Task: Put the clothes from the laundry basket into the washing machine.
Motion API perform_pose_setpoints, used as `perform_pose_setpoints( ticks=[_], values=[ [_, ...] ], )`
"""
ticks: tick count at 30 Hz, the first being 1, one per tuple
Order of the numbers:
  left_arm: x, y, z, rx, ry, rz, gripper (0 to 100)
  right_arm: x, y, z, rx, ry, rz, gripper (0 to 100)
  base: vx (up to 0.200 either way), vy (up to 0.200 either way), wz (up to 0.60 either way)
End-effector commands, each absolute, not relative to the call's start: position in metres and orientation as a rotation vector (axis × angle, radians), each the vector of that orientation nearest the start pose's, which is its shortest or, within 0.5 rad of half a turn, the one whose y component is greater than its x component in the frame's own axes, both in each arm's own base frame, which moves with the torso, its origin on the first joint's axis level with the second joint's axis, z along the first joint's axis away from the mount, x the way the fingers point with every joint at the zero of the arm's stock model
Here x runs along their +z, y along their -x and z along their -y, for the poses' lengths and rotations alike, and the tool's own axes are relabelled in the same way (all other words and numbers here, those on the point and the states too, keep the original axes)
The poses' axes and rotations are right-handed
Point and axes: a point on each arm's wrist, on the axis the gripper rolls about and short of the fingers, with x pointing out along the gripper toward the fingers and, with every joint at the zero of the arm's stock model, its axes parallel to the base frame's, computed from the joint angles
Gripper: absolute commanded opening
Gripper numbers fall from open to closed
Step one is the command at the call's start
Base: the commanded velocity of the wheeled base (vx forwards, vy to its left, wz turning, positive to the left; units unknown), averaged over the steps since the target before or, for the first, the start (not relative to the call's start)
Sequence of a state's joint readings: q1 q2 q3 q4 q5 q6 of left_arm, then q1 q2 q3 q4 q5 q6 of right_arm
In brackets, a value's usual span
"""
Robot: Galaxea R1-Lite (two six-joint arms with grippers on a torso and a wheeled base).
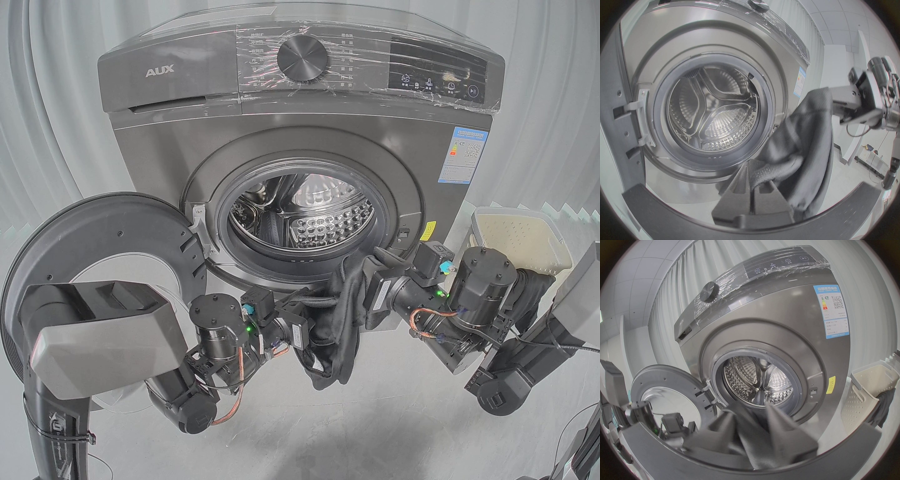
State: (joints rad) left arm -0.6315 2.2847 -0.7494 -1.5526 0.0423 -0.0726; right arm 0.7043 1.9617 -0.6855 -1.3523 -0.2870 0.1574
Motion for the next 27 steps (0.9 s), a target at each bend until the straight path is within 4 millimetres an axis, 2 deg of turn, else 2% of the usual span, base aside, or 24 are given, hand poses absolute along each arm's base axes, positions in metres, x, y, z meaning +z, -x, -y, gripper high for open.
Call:
perform_pose_setpoints(
  ticks=[1, 7, 9, 12, 18, 27],
  values=[
    [0.077, -0.301, 0.214, -0.597, 0.096, 0.027, 0, 0.13, -0.261, -0.209, 0.402, -0.172, -0.008, 100, 0.0, 0.0, 0.0],
    [0.122, -0.28, 0.2, -0.656, 0.202, 0.097, 0, 0.103, -0.252, -0.192, 0.371, -0.107, -0.117, 100, 0.0, 0.0, 0.0],
    [0.13, -0.28, 0.193, -0.644, 0.214, 0.115, 0, 0.098, -0.25, -0.19, 0.374, -0.093, -0.138, 100, 0.0, 0.0, 0.0],
    [0.131, -0.283, 0.19, -0.632, 0.216, 0.12, 0, 0.09, -0.247, -0.187, 0.369, -0.072, -0.172, 100, 0.0, 0.0, 0.0],
    [0.127, -0.286, 0.19, -0.622, 0.212, 0.114, 0, 0.059, -0.236, -0.176, 0.352, -0.005, -0.303, 100, 0.0, 0.0, 0.0],
    [0.131, -0.289, 0.19, -0.614, 0.218, 0.129, 0, 0.024, -0.224, -0.173, 0.41, 0.064, -0.446, 100, 0.0, 0.0, 0.0]
  ],
)
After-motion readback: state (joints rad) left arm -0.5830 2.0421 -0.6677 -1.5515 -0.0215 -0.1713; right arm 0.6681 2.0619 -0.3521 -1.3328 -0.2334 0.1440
